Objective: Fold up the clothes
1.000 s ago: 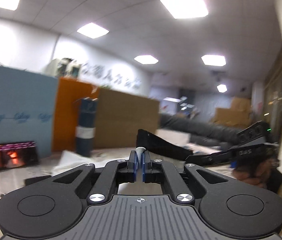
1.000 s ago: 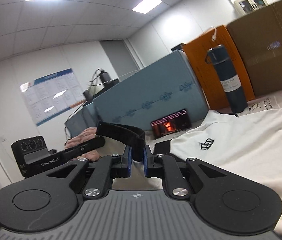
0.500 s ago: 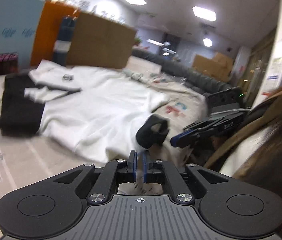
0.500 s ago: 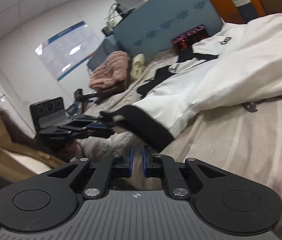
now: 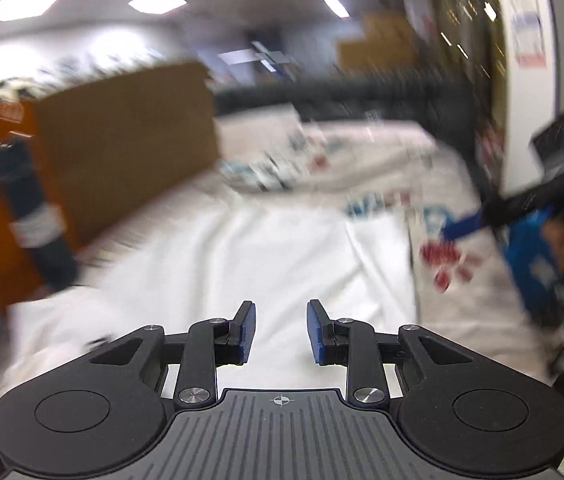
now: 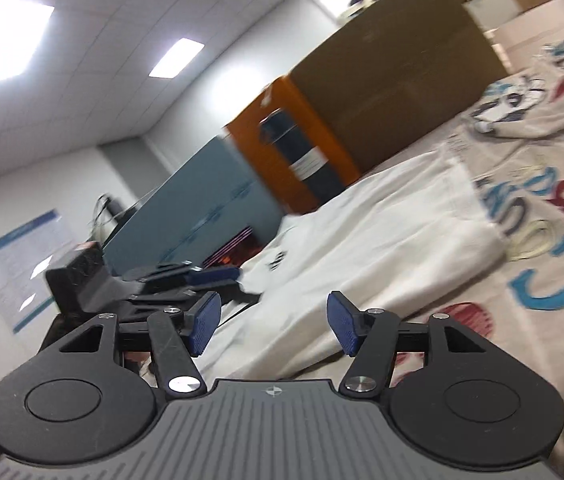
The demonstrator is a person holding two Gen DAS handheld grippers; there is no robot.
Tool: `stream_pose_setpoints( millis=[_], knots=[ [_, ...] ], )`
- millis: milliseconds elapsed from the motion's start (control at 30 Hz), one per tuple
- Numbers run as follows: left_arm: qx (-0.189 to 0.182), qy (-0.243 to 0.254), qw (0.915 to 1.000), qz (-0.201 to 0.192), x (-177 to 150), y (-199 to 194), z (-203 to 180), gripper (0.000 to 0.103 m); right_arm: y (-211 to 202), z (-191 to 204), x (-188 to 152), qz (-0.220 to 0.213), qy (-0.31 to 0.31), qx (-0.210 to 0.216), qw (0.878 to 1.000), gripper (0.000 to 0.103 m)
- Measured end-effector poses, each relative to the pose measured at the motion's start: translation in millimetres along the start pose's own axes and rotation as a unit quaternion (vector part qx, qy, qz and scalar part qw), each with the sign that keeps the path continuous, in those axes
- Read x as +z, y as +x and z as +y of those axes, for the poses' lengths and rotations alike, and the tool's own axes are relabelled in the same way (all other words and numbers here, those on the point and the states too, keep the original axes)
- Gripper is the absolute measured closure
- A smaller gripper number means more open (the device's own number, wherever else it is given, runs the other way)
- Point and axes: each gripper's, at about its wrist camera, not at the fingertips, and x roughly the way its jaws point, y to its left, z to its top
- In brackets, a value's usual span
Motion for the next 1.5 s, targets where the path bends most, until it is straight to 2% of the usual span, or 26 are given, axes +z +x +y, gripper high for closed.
stream_pose_setpoints(
  millis=[67,100,233,367,433,567,600,633,700,833,900,1000,1100,1233,1300,1333,1367,1400,1433,1467,1500],
  knots=[
    [-0.025,0.018,0.9991,0.028,3.9,34.0,-0.8,0.076,-3.1,-5.7,-2.6,-0.011,0.013,-0.022,1.0,0.046],
    [-0.043,0.018,0.9986,0.027,5.7,42.2,-4.7,0.076,-6.1,-8.7,-3.4,-0.016,0.018,-0.031,0.999,0.045],
    [-0.118,0.023,0.9928,0.004,15.6,59.5,-28.8,0.076,-20.1,-18.7,-1.4,-0.043,0.028,-0.063,0.997,0.043],
    [-0.189,0.025,0.9814,-0.019,22.3,58.4,-56.7,0.076,-31.9,-20.8,6.7,-0.075,0.019,-0.083,0.994,0.041],
    [-0.208,0.042,0.9769,-0.027,22.4,51.5,-70.9,0.075,-35.7,-21.2,10.0,-0.08,0.015,-0.087,0.993,0.037],
    [-0.218,0.068,0.9731,-0.034,20.2,40.2,-87.1,0.074,-43.1,-27.7,8.3,-0.075,0.024,-0.099,0.992,0.028],
    [-0.221,0.062,0.9725,-0.037,19.2,37.1,-85.6,0.072,-44.4,-30.7,6.3,-0.073,0.034,-0.097,0.992,0.026],
    [-0.225,0.054,0.9721,-0.04,18.2,34.0,-83.6,0.063,-44.2,-33.7,4.0,-0.069,0.046,-0.095,0.992,0.024],
    [-0.206,0.037,0.9765,-0.05,15.0,23.6,-76.3,0.049,-43.7,-38.9,-0.7,-0.062,0.068,-0.094,0.991,0.023],
    [-0.144,0.006,0.9864,-0.079,2.4,-18.2,-58.4,0.043,-36.9,-39.6,-9.1,-0.044,0.072,-0.115,0.99,0.023],
    [-0.1,-0.002,0.9916,-0.082,-9.4,-45.8,-57.3,0.023,-32.9,-39.7,-10.4,-0.038,0.067,-0.124,0.989,0.024],
    [-0.056,-0.005,0.9961,-0.069,-33.7,-84.7,-70.2,0.02,-29.4,-41.6,-10.7,-0.038,0.067,-0.127,0.989,0.024],
    [-0.051,-0.015,0.9973,-0.051,-57.8,-114.7,-89.4,0.019,-25.1,-40.8,-11.6,-0.04,0.063,-0.137,0.988,0.024],
    [-0.014,-0.031,0.9992,-0.023,-81.6,-128.2,-110.6,0.019,-18.6,-34.0,-12.9,-0.043,0.05,-0.159,0.985,0.025],
    [0.016,-0.027,0.9995,0.0,-89.4,-121.8,-115.5,0.021,-14.8,-27.3,-14.3,-0.039,0.034,-0.184,0.982,0.029],
    [0.022,-0.024,0.9995,-0.002,-94.0,-120.8,-114.9,0.033,-12.9,-23.6,-15.2,-0.038,0.024,-0.198,0.979,0.046],
    [0.026,-0.021,0.9994,-0.006,-98.7,-120.5,-113.9,0.062,-11.2,-20.6,-16.4,-0.036,0.014,-0.212,0.976,0.058],
    [0.028,-0.031,0.999,-0.015,-101.3,-121.5,-109.8,0.098,-10.2,-19.2,-18.7,-0.034,0.004,-0.226,0.973,0.076],
    [0.036,-0.045,0.9979,-0.028,-101.8,-124.3,-103.9,0.097,-9.1,-17.7,-21.0,-0.033,-0.007,-0.24,0.97,0.087],
    [0.046,-0.061,0.9963,-0.04,-102.0,-127.3,-97.7,0.097,-8.7,-16.5,-22.4,-0.032,-0.015,-0.25,0.968,0.093],
    [0.032,-0.085,0.9938,-0.064,-100.0,-133.8,-92.4,0.097,-10.9,-15.5,-21.5,-0.035,-0.017,-0.251,0.967,0.096]
  ],
)
